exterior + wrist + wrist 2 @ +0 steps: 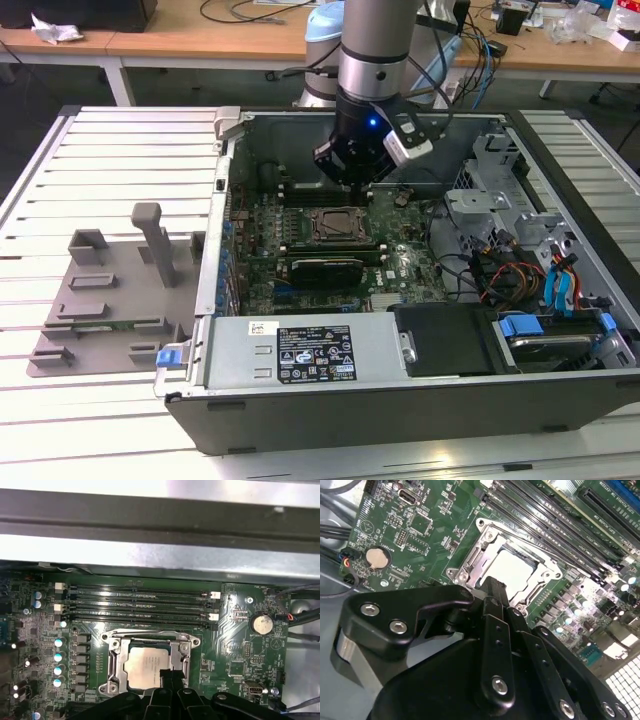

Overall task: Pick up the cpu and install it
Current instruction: 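Install the first cpu locking lever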

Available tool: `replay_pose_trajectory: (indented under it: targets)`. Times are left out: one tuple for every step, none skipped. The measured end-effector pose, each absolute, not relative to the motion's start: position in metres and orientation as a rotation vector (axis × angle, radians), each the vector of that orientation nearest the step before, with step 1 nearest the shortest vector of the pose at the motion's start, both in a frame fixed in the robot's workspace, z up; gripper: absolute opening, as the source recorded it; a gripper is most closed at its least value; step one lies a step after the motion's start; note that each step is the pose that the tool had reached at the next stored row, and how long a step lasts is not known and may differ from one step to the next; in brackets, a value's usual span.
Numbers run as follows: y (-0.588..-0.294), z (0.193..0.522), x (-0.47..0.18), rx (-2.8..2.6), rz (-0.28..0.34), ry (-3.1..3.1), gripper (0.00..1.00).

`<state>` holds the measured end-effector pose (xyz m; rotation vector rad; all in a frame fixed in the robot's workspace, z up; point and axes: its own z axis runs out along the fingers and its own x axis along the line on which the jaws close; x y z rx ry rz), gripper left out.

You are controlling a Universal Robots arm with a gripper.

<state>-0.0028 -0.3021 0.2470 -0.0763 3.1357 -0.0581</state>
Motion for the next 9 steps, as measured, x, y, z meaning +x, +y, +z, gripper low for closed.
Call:
replay_pose_trajectory:
  targets:
    - [-0.3021,0.2479,-0.0028,-0.076,-0.058,3.136,0.11]
    - [-0.3021,0.2489,-0.0028,-0.076,-0.058,3.136,0.11]
    - [-0.3021,0.2505,-0.0028,-0.076,-0.058,3.136,0.11]
    - [-0.3021,0.2519,-0.0028,-0.076,-0.059,3.136,0.11]
    - [-0.3021,0.2533,-0.0028,-0.076,-0.059,3.136,0.11]
    - [-0.3021,0.2561,-0.0028,-0.076,-0.059,3.136,0.11]
    - [-0.3021,0.2567,-0.0028,-0.076,-0.059,3.136,0.11]
    - [-0.3021,0.2567,-0.0028,-0.076,-0.059,3.136,0.11]
    - [-0.3021,0.2568,-0.0028,-0.076,-0.059,3.136,0.11]
